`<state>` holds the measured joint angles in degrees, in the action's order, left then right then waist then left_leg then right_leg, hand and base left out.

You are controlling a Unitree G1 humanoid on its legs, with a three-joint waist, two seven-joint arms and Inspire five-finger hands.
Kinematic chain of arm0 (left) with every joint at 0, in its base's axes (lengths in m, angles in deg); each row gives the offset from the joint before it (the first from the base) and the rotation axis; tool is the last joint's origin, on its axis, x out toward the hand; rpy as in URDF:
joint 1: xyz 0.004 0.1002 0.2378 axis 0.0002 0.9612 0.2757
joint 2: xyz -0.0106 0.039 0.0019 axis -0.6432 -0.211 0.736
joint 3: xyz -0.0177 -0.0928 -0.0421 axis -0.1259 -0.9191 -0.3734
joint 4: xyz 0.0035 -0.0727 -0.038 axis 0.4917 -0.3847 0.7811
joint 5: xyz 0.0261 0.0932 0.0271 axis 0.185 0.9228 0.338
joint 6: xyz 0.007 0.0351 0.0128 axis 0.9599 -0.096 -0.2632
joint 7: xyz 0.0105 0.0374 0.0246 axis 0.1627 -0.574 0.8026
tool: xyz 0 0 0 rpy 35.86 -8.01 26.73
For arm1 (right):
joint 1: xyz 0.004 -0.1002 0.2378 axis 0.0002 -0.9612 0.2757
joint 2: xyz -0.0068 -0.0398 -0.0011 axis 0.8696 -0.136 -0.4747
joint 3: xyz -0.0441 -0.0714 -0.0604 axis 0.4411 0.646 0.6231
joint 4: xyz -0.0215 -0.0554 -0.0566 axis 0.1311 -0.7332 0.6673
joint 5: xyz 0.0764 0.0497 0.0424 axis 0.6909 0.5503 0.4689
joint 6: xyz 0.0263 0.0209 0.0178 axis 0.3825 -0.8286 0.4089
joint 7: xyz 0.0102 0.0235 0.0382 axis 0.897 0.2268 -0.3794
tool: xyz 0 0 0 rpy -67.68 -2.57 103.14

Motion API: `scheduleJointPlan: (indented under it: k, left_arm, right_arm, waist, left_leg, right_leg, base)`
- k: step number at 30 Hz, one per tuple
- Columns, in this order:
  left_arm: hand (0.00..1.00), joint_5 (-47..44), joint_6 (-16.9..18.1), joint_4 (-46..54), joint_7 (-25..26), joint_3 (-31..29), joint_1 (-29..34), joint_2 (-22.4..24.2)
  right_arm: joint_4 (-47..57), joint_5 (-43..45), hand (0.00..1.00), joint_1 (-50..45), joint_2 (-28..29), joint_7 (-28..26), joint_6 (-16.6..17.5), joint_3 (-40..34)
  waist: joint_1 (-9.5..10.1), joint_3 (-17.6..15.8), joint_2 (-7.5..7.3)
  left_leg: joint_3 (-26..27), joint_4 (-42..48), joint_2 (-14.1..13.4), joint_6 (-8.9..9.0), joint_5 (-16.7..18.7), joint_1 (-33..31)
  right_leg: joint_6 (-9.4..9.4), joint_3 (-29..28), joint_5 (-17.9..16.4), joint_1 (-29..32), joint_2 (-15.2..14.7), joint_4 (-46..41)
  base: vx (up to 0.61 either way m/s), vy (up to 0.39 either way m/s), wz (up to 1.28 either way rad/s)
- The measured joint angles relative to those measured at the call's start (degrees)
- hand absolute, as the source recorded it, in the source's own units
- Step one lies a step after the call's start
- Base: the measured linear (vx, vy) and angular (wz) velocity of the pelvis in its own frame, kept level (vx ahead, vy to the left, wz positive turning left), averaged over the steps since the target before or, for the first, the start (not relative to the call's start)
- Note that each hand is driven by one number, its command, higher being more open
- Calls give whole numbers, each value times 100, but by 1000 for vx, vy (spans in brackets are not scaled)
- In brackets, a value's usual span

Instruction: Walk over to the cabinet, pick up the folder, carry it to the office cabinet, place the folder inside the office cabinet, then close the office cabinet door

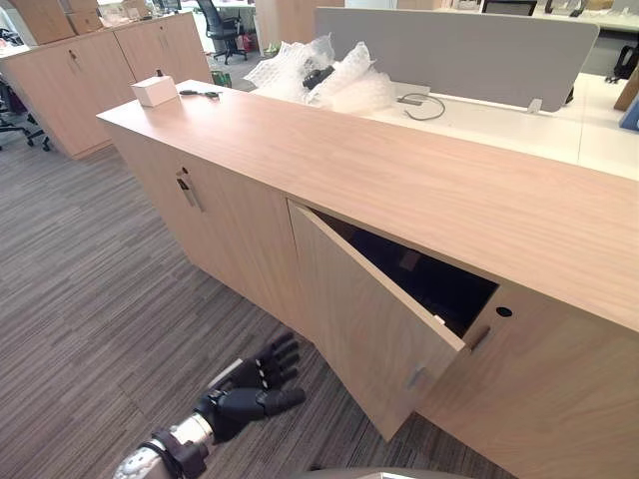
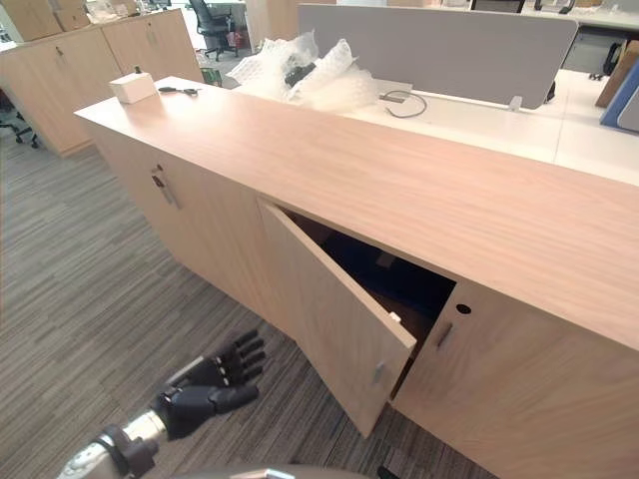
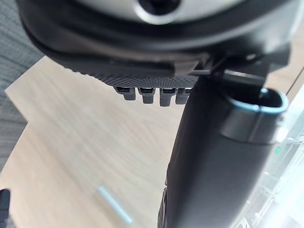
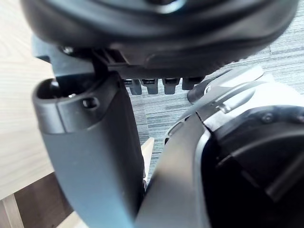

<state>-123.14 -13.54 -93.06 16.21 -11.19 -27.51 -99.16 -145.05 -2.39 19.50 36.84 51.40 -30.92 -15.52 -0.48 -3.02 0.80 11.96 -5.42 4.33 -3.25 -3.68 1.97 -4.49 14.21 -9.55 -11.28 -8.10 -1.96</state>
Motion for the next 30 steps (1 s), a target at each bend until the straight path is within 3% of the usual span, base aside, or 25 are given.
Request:
scheduleJointPlan:
  k: [5, 7, 8, 11, 14, 18, 20, 22, 24, 25, 26, 29, 30]
  left_arm:
    - [100, -25, 109, 71, 43, -456, 67, 256]
    - [100, 284, 239, 67, 363, -744, 87, 876]
    - [100, 891, 412, 61, 804, -807, 51, 1283]
    - [100, 1742, 441, -57, 1259, -809, 48, 1806]
    - [100, 2522, 488, -572, 1427, -671, -30, 2168]
    - [100, 3104, 516, -2130, 1683, -566, -416, 2505]
    - [100, 3147, 537, -2876, 1861, -574, -623, 2604]
    - [100, 3327, 541, -3639, 2086, -934, -828, 2773]
    - [100, 3357, 688, -4005, 2296, -1379, -820, 2953]
    - [100, 3297, 808, -4301, 2499, -1838, -881, 3073]
    - [100, 3274, 843, -4430, 2562, -1982, -922, 3091]
    - [100, 2977, 929, -4853, 2706, -2374, -1035, 3208]
    - [100, 2858, 966, -4988, 2698, -2476, -1039, 3270]
  right_arm:
    - [107, -118, 100, 125, 39, -138, -19, -293]
    - [138, -116, 100, 177, 54, -141, -22, -486]
    - [203, -113, 100, 185, 61, -120, -42, -525]
    - [238, -114, 100, 210, 107, -84, -52, -578]
    - [234, -114, 100, 235, 200, -8, -102, -656]
    - [280, -93, 100, 252, 244, 28, -121, -667]
    - [322, -59, 100, 250, 277, 55, -120, -688]
    - [344, 125, 100, 302, 344, 118, -111, -850]
    - [356, 223, 100, 300, 380, 185, -93, -1022]
    - [379, 377, 100, 293, 409, 280, -84, -1070]
    - [415, 394, 100, 286, 430, 311, -76, -1072]
    - [530, 600, 100, 249, 413, 385, -11, -782]
    - [554, 606, 100, 244, 375, 389, 26, -693]
  waist:
    - [7, -55, -38]
    - [6, -53, -43]
    - [8, -57, -40]
    - [-6, -56, -33]
    - [-18, -59, -26]
    - [-136, -68, -6]
    - [-194, -84, -21]
    - [-197, -279, -34]
    - [-170, -341, 40]
    - [-124, -385, 91]
    - [-111, -394, 95]
    - [-81, -441, 161]
    - [-64, -408, 204]
  left_leg:
    - [-12, -1, -74, 51, 52, 85]
    - [6, -2, -106, 89, 80, 117]
    - [7, -3, -124, 102, 88, 117]
    - [34, -4, -159, 111, 93, 127]
    - [128, -5, -206, 138, 106, 165]
    - [326, 3, -274, 210, 144, 240]
    - [435, 235, -347, 274, 272, 130]
    - [637, 1627, -720, 289, 946, -347]
    - [638, 2461, -1049, 308, 1348, -586]
    - [452, 3014, -1263, 292, 1504, -744]
    - [300, 3169, -1293, 301, 1516, -807]
    - [-670, 3421, -1216, 387, 1567, -904]
    - [-1169, 3327, -1150, 508, 1640, -891]
  right_leg:
    - [1, -15, -4, -83, 49, 4]
    - [4, -28, -3, -97, 76, -10]
    - [7, -31, -1, -95, 92, -16]
    - [25, -48, 6, -89, 123, -23]
    - [46, -98, 5, -89, 150, -24]
    - [66, -295, 4, -74, 185, -26]
    - [85, -402, 17, 24, 203, -63]
    - [130, -667, 47, 28, 314, -127]
    - [149, -850, 59, -21, 483, -131]
    - [190, -1084, 82, -26, 615, -132]
    - [205, -1158, 92, -16, 640, -137]
    - [238, -1523, 114, 144, 751, -284]
    - [243, -1646, 126, 266, 816, -338]
  base:
    - [63, -64, 0]
    - [20, -50, -5]
    - [-5, -31, 0]
    - [-16, -15, -4]
    - [-44, -25, -16]
    - [-62, -14, -28]
    - [-62, -15, -30]
    - [-70, -48, -54]
    - [-36, -56, -65]
    - [-26, -47, -73]
    - [-53, -37, -79]
    - [-82, -4, -59]
    - [-73, 9, -40]
